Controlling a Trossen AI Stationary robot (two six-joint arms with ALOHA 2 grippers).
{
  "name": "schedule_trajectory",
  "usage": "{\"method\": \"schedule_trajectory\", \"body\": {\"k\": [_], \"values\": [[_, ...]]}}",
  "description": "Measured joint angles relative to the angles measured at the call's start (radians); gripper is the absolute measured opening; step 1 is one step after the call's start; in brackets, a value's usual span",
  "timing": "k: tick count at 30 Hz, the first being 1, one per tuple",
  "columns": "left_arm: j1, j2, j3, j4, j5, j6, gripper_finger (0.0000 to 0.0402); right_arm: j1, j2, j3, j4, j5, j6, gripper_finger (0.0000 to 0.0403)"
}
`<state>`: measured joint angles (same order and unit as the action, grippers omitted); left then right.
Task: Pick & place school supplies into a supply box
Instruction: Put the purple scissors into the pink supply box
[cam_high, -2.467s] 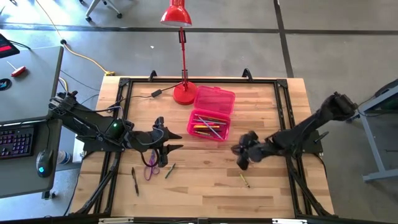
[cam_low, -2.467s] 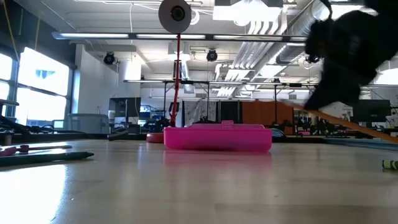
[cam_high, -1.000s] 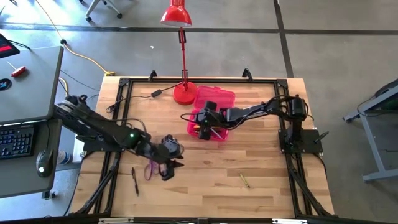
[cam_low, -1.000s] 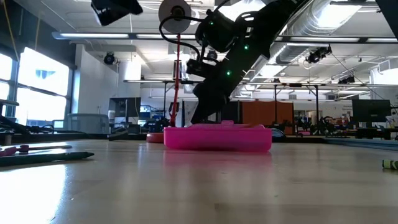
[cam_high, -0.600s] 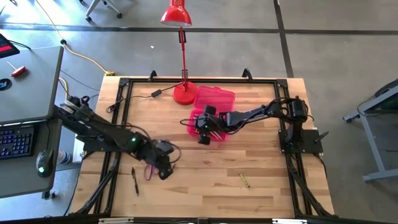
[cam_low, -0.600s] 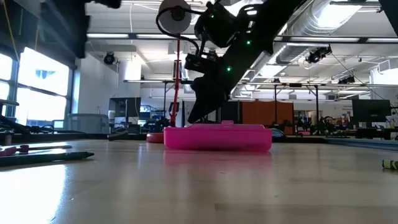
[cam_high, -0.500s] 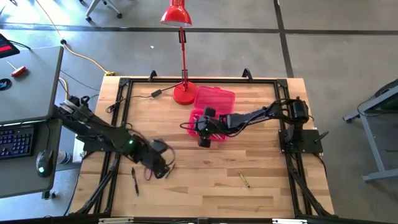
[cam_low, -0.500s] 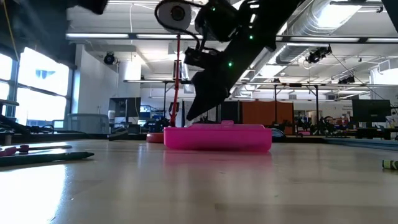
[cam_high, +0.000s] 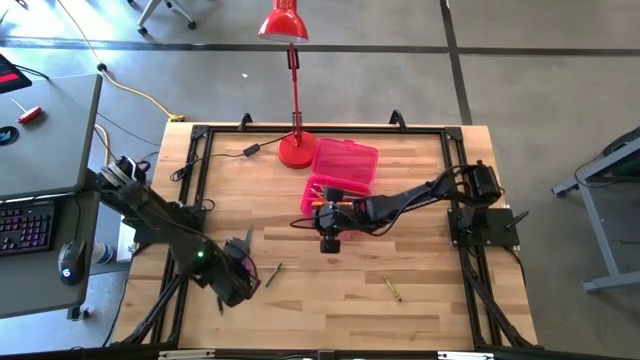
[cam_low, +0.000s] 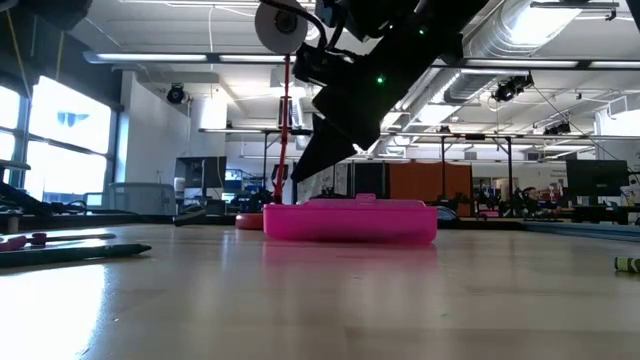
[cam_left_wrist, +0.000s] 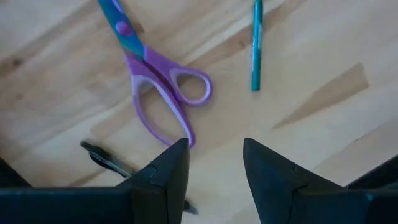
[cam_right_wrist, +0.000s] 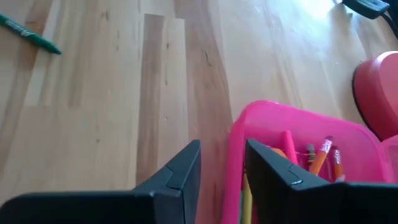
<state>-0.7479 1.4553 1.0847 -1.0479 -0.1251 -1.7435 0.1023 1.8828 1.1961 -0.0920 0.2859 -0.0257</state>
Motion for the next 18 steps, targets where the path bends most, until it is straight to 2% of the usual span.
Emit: {"method": "schedule_trajectory", "body": {"k": [8, 14, 18], "values": [[0.001, 0.154, 0.001, -0.044, 0.025, 0.039, 0.0184, 0.005, 0.000, 0.000, 0.005, -0.005, 0.003, 0.0103], [0.036, 0.238, 0.000, -0.068, 0.158, 0.063, 0.0184, 0.004, 0.000, 0.000, 0.008, -0.006, 0.024, 0.0103], [0.041, 0.259, 0.000, -0.091, 0.153, 0.096, 0.0184, 0.004, 0.000, 0.000, 0.007, -0.008, 0.027, 0.0103]]}}
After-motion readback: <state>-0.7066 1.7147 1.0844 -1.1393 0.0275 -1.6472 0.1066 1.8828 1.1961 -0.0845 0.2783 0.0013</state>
